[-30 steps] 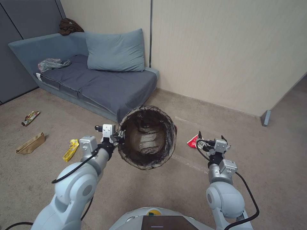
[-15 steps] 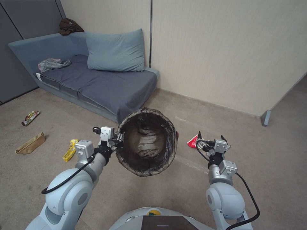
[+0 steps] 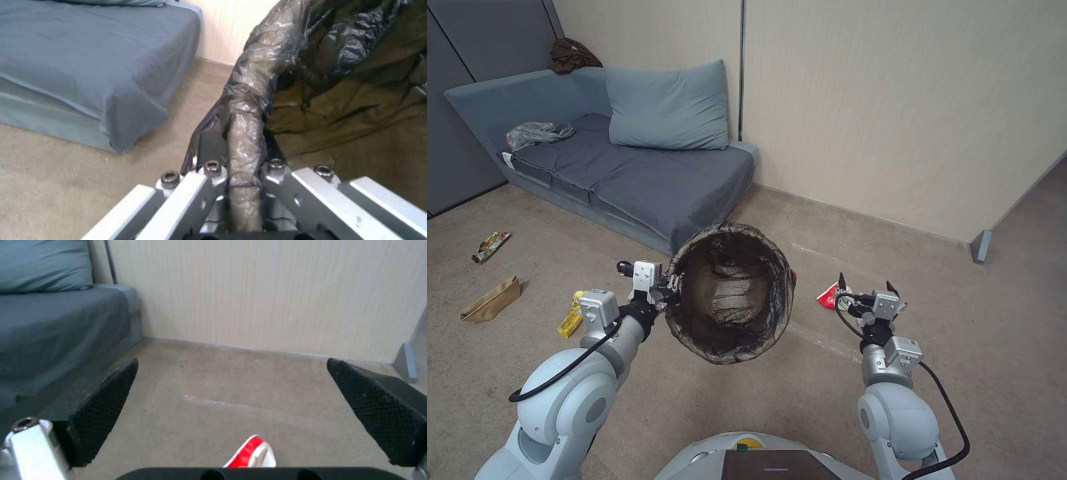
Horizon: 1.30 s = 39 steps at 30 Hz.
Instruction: Pick up the trash bin, then pick up the garbage from the floor and place it into the trash bin.
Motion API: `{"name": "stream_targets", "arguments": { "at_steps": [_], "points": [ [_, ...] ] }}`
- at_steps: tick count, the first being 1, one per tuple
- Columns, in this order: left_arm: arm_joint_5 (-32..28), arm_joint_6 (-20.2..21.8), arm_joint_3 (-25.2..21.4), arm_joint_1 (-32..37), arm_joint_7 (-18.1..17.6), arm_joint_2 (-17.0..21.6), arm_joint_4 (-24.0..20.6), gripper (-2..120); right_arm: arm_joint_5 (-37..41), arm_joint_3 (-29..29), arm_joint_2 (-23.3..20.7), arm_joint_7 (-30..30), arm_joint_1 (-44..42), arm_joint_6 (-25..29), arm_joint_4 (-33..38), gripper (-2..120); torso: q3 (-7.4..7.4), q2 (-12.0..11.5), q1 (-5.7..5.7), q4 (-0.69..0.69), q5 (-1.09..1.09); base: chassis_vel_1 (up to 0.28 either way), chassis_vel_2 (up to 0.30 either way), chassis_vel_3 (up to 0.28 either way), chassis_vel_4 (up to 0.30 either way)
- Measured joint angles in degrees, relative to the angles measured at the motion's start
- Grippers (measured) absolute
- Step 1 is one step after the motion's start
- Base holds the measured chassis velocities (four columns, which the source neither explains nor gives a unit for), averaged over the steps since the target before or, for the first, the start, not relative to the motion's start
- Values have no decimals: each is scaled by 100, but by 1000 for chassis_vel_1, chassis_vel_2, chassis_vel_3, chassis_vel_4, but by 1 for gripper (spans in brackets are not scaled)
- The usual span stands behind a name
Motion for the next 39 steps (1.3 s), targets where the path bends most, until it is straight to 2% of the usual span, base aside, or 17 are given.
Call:
{"name": "stream_targets", "arguments": {
  "at_steps": [19, 39],
  "points": [
    [237, 0, 26, 126, 86, -61, 9, 0, 20, 13, -19, -128, 13, 84, -25, 100, 0, 0, 0, 0, 0, 0, 0, 0, 0],
    [261, 0, -49, 113, 126, -72, 13, 0, 11, 13, -17, -85, 91, 184, -106, 100, 1, 0, 0, 0, 0, -57, 66, 63, -61]
  ]
}}
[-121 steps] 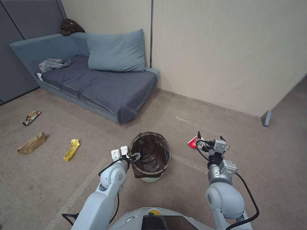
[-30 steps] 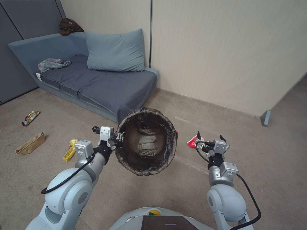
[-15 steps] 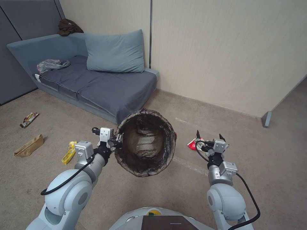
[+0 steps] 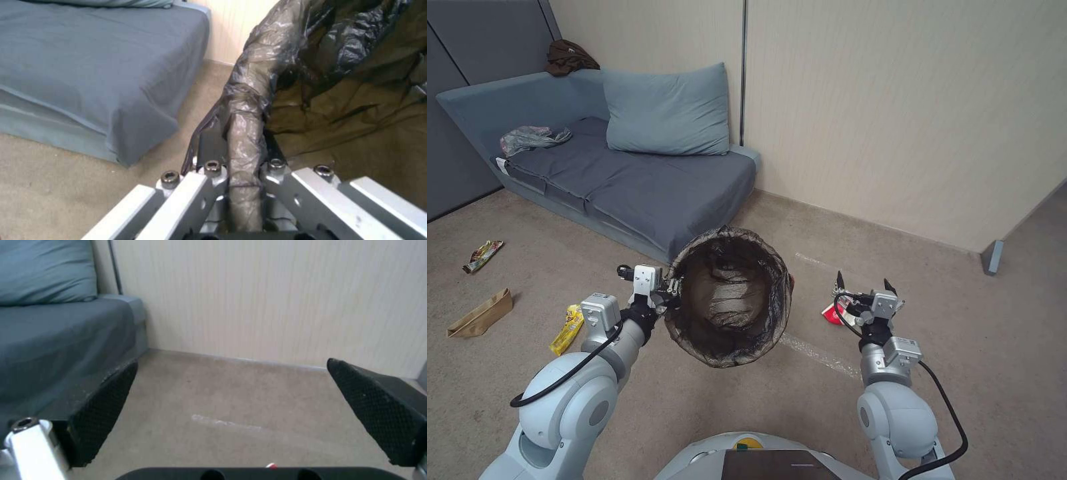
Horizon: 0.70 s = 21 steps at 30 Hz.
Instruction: Pick up the trash bin, then pick up the garbage from the floor and place it into the trash bin.
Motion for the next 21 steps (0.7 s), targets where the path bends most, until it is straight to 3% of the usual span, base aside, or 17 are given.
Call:
{"name": "stream_targets", "arguments": {
  "at_steps": [7, 9, 10, 11, 13, 14, 16, 17, 19, 20, 21],
  "points": [
    [0, 0, -39, 7, -7, -22, 0, 0, -154, -36, -51, 284, 76, -166, 11, 100, -1, 0, 0, -1, 0, 0, 0, 0, 0],
    [-19, 0, -77, 15, -32, -19, 0, 0, 301, -135, -211, 625, 299, -921, 186, 100, -1, 0, 0, -2, 0, 0, 0, 0, 0],
    [-19, 0, -77, 15, -32, -19, 0, 0, 301, -135, -211, 625, 299, -921, 186, 100, -1, 0, 0, -2, 0, 0, 0, 0, 0],
    [-46, 0, -105, 24, -57, -15, 0, 0, 844, -165, -369, 907, 572, -1748, 280, 100, -1, 0, 0, 0, 0, 0, 0, 0, 0],
    [-103, 0, -160, 53, -131, -14, 0, 0, 1776, -56, -659, 1067, 1073, -2910, 299, 100, -1, 0, 0, 0, 0, 0, 0, 0, 0],
    [-103, 0, -160, 53, -131, -14, 0, 0, 1776, -56, -659, 1067, 1073, -2910, 299, 100, -1, 0, 0, 0, 0, 0, 0, 0, 0],
    [-164, 0, -215, 123, -241, -22, 0, 0, 3173, 27, -1003, 1550, 1727, -3547, -49, 100, -1, 0, 0, -1, 1, 0, 0, 0, 0],
    [-164, 0, -215, 123, -241, -22, 0, 0, 3173, 27, -1003, 1550, 1727, -3547, -49, 100, -1, 0, 0, -1, 1, 0, 0, 0, 0],
    [-172, 0, -237, 164, -276, -28, 0, 0, 4059, 10, -1122, 1922, 2058, -3623, -341, 100, -1, 0, 0, -1, 1, 0, 0, 0, 0],
    [-173, 0, -269, 207, -296, -30, 0, 0, 5201, -80, -1192, 2571, 2465, -3640, -741, 100, -1, 0, 0, 1, 1, 0, 0, 0, 0],
    [-173, 0, -269, 207, -296, -30, 0, 0, 5201, -80, -1192, 2571, 2465, -3640, -741, 100, -1, 0, 0, 1, 1, 0, 0, 0, 0]
  ]
}}
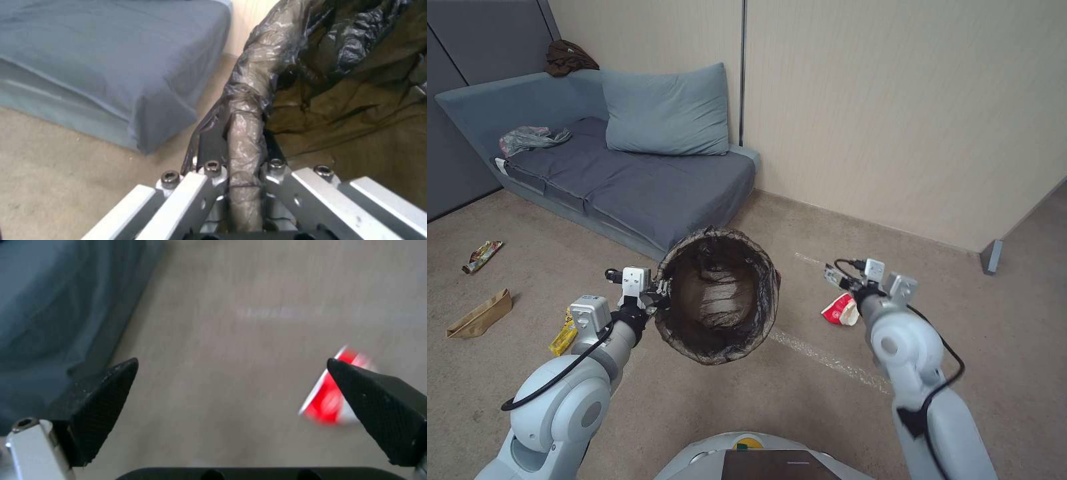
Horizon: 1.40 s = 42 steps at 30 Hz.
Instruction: Pick up the trash bin, then pick up the garbage from the floor and place it into the trash bin.
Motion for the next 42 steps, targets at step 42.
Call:
{"name": "stream_targets", "arguments": {
  "at_steps": [42],
  "points": [
    [169, 0, 12, 60, 112, -120, 0, 0, -1179, 25, 265, -382, 1385, 210, -3916, 100, 0, 0, 0, -1, 0, 0, 0, 0, 0]
  ]
}}
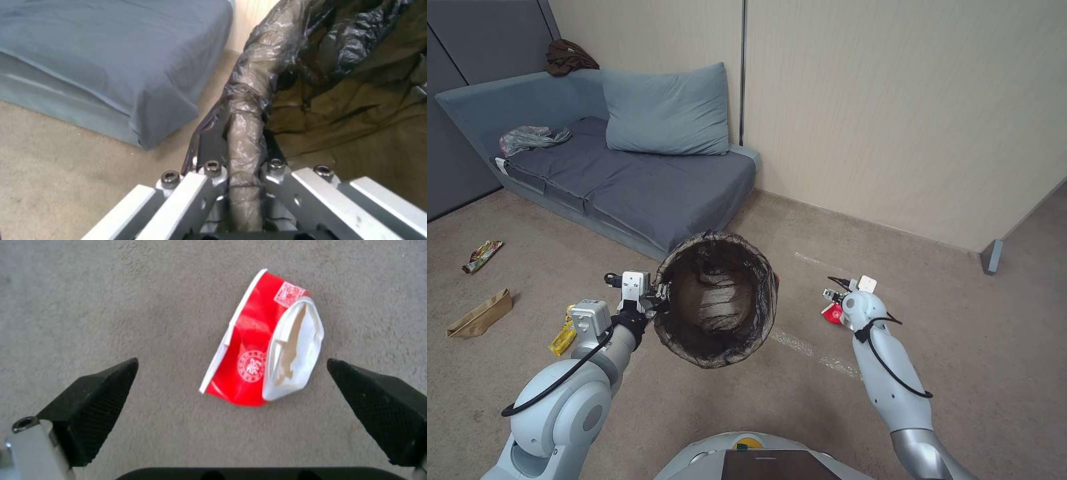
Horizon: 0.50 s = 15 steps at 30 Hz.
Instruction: Pick up the trash bin, then pick up the garbage from the floor and place it into the trash bin.
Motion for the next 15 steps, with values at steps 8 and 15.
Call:
{"name": "stream_targets", "arguments": {
  "at_steps": [8, 15],
  "points": [
    [7, 0, -6, 23, 5, -3, 0, 0, -424, -8, 44, -217, 444, 193, -720, 100, 0, 0, 0, -1, 0, 0, 0, 0, 0],
    [9, 0, -12, 33, 5, -4, 0, 0, -635, 38, 34, -371, 814, 241, -1322, 100, 0, 0, 0, 0, -1, 0, 0, 0, 0]
  ]
}}
